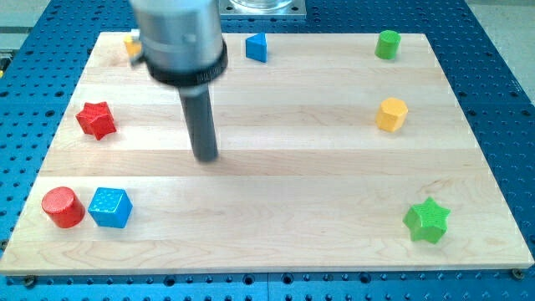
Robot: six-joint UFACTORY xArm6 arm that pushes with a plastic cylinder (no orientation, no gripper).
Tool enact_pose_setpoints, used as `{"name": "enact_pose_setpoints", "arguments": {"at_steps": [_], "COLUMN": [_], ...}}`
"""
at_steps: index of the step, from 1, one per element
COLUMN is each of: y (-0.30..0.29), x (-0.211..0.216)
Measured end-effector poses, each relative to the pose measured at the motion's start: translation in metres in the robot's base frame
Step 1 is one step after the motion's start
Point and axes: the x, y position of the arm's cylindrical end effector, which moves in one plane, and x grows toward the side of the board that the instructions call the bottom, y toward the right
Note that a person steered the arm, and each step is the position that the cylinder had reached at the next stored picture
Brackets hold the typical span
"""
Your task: Place the red star at the top of the blue cube
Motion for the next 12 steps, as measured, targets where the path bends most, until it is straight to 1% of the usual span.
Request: {"name": "enact_pose_setpoints", "arguments": {"at_steps": [1,2,3,4,5,6,7,8,9,10,11,12], "y": [-0.056,-0.139,-0.125,-0.102,-0.120,-0.180,-0.127,-0.145,-0.075,-0.077,-0.091,-0.091], "x": [-0.079,-0.079,-0.041,0.016,-0.036,-0.024,0.038,-0.005,-0.017,0.023,0.050,0.023]}}
